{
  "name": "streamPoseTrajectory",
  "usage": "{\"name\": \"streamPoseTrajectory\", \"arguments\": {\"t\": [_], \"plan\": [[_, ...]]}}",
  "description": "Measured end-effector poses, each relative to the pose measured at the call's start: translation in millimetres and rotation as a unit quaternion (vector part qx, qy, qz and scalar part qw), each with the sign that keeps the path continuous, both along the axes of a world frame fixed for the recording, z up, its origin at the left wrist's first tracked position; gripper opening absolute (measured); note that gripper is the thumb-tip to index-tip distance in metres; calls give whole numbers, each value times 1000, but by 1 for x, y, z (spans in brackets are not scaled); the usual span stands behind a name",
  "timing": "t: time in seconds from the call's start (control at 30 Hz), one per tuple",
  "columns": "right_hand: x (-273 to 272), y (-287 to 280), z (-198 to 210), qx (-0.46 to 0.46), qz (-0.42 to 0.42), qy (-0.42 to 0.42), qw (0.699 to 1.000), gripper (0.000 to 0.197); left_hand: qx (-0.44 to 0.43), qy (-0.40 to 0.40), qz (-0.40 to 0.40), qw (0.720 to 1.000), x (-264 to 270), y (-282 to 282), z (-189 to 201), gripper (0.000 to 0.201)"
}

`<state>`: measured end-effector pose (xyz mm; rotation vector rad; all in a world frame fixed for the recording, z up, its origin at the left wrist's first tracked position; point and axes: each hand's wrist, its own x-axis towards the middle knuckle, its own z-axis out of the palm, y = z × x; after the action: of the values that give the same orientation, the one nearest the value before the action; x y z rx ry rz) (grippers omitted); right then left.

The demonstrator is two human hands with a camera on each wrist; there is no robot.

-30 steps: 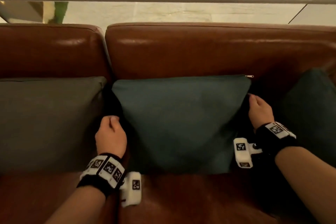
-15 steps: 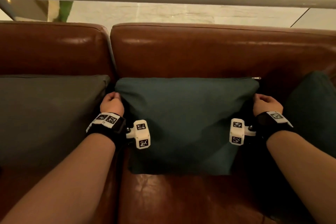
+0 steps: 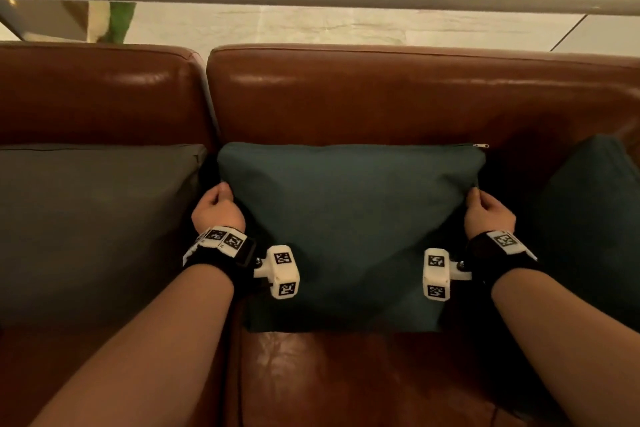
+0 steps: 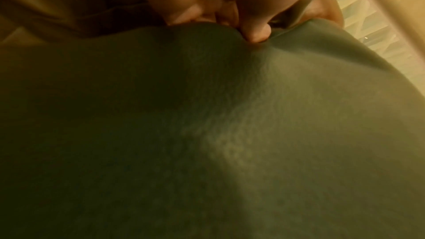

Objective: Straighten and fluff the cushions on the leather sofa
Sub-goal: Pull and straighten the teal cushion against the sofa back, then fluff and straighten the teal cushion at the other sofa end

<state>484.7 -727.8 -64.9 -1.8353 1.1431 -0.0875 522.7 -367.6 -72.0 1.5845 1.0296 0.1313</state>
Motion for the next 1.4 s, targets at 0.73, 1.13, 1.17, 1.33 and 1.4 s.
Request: {"name": "streamPoseTrajectory", "arguments": {"t": [0.73, 1.13, 1.17, 1.33, 1.4], "plan": [[-92, 9, -79, 106, 36, 196, 974, 38, 29, 279, -208, 937, -93, 35, -113, 38], [-129, 26, -54, 11, 19, 151, 988, 37, 70, 269, -281, 918, -147, 70, -153, 30], [-143, 30, -50, 9, 44, 135, 990, 32, 76, 278, -346, 893, -159, 69, -153, 36], [-241, 44, 6, -61, 74, 60, 994, 21, 83, 280, -754, 588, -171, 23, -82, 46], [-273, 39, 42, -118, 39, 25, 992, 24, 40, 202, -848, 488, -173, -13, -49, 16]]}}
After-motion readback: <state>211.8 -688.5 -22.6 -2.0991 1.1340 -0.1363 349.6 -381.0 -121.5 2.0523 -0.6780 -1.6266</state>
